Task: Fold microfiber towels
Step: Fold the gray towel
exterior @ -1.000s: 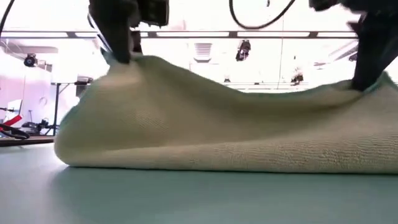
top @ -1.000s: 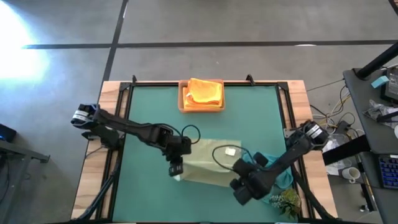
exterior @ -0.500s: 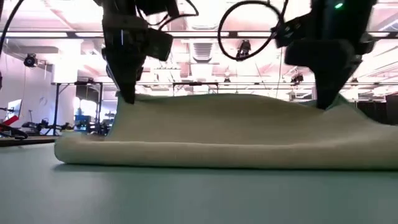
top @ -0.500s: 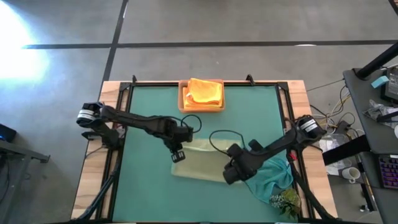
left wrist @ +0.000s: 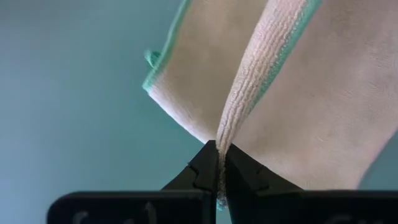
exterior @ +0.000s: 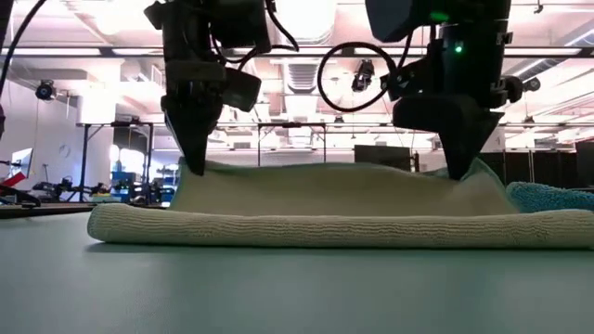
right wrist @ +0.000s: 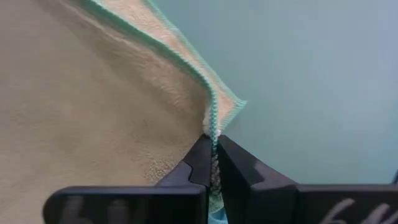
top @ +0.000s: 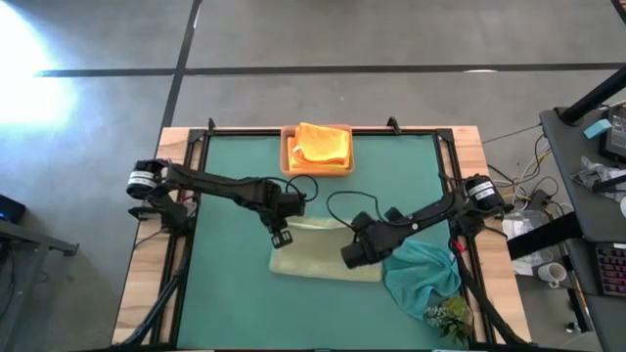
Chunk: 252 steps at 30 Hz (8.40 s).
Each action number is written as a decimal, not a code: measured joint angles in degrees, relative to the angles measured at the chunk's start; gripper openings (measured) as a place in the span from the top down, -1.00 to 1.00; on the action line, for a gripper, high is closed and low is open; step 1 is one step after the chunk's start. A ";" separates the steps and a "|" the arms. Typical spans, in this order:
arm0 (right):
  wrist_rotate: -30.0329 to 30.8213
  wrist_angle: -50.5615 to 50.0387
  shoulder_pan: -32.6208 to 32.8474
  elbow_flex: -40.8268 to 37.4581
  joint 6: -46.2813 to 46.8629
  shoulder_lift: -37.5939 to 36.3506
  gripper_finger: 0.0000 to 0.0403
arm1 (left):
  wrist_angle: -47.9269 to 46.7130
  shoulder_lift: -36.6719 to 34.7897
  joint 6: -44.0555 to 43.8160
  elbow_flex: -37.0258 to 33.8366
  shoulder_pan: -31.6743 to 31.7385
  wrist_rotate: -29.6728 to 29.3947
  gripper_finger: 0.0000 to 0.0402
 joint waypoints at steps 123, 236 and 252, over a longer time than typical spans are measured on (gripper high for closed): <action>-6.97 25.03 -3.94 -6.26 -14.06 -13.84 0.96 | 67.39 12.75 -2.01 -10.68 -20.64 -4.49 1.00; -14.31 59.71 3.42 9.37 -67.49 18.89 0.32 | 3.06 6.51 -22.82 -7.32 -49.54 -23.80 0.19; -7.42 55.23 3.49 10.47 -60.57 19.56 0.58 | 7.46 6.50 -22.83 -10.85 -48.10 -26.26 0.23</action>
